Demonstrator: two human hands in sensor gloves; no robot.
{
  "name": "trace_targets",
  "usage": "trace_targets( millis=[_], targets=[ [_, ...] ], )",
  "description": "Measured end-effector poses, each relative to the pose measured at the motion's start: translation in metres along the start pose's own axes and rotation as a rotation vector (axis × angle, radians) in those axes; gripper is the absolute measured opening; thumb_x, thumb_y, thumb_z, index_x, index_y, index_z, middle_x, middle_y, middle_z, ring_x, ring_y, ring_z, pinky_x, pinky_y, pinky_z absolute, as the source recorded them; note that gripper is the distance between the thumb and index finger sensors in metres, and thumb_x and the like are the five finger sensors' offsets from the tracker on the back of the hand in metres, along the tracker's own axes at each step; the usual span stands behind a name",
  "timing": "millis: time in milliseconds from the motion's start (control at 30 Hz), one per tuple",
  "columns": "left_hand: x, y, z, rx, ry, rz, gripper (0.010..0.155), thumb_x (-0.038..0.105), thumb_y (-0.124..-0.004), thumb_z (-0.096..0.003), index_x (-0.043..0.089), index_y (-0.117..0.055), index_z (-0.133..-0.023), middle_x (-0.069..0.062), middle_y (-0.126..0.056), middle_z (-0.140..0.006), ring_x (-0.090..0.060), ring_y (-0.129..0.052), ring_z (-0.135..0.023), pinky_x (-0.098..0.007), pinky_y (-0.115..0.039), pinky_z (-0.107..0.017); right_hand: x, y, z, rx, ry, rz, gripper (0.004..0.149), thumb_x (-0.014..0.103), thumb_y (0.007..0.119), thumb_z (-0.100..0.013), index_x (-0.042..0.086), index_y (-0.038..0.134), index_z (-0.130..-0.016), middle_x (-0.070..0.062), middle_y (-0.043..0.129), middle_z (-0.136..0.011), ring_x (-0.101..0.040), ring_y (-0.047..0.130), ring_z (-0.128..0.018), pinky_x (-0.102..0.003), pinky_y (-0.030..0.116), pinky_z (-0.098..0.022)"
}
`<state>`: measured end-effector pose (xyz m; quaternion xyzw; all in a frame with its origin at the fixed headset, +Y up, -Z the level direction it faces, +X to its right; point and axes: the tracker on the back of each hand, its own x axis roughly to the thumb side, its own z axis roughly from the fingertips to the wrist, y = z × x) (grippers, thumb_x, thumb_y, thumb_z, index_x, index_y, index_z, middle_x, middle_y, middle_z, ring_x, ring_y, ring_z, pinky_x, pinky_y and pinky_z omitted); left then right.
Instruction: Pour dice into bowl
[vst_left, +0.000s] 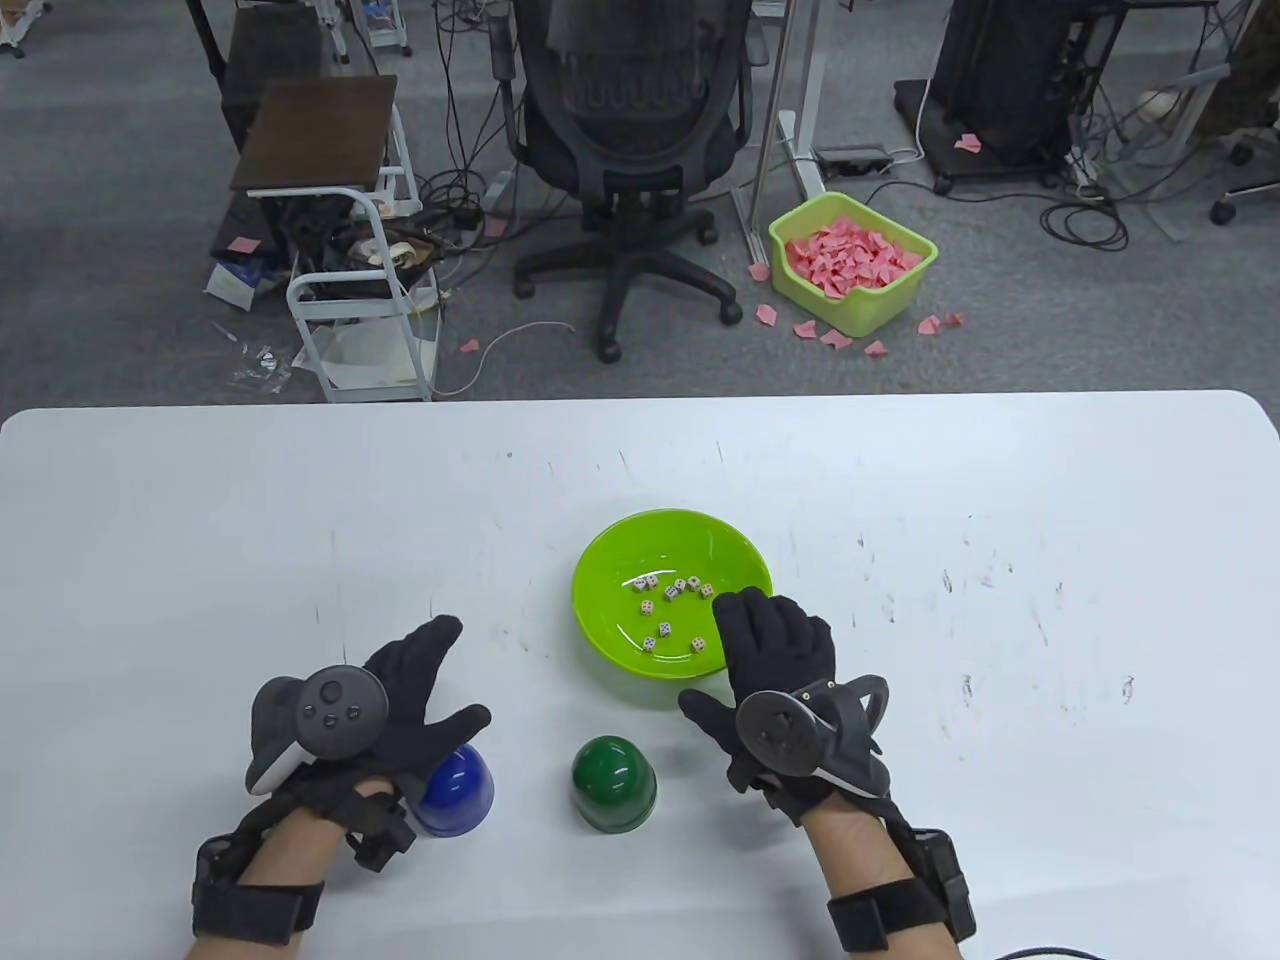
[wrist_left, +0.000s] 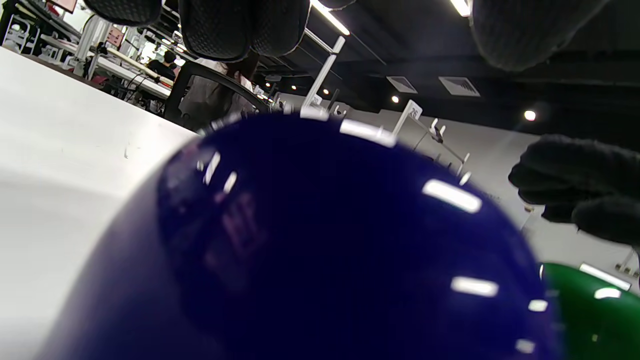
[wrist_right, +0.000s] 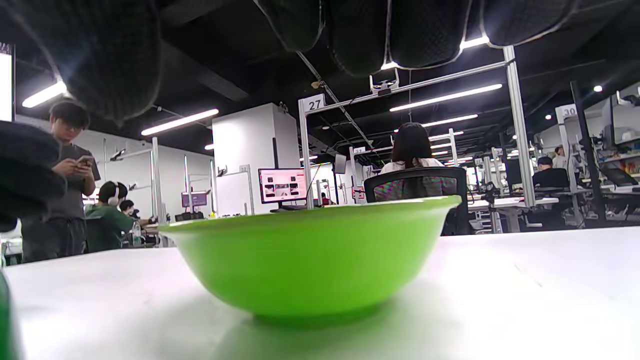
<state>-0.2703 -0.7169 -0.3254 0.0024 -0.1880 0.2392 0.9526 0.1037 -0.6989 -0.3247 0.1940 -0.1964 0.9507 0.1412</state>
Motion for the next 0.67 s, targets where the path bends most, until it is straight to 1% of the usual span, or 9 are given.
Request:
trace_targets(
  millis=[300,667],
  targets=[
    [-0.0026,-0.0006,-0.0025,-0.009,0.008,-0.013,0.09,0.068,-0.073,-0.0442,0.026,-0.032,-0.113,-0.014,-0.052,-0.116,-0.042,-0.06,-0.106,-0.068,-0.051,-0.077,0.0024,0.0027,-0.002,0.013,-0.019,-0.022,0.092,0.056,0.084,-0.044,0.003,0.045,-0.109,-0.031,0.056,-0.11,-0.06,0.058,-0.091,-0.078,0.053,-0.062],
    [-0.0019,-0.0038,-0.0029,-0.028,-0.001,-0.015,0.09,0.068,-0.073,-0.0444,0.026,-0.032,-0.112,-0.014,-0.053,-0.116,-0.042,-0.061,-0.105,-0.068,-0.052,-0.076,0.0041,0.002,-0.0005,0.008,-0.009,-0.042,0.091,0.055,0.083,-0.045,0.003,0.045,-0.108,-0.031,0.058,-0.109,-0.06,0.06,-0.09,-0.077,0.054,-0.062]
  ],
)
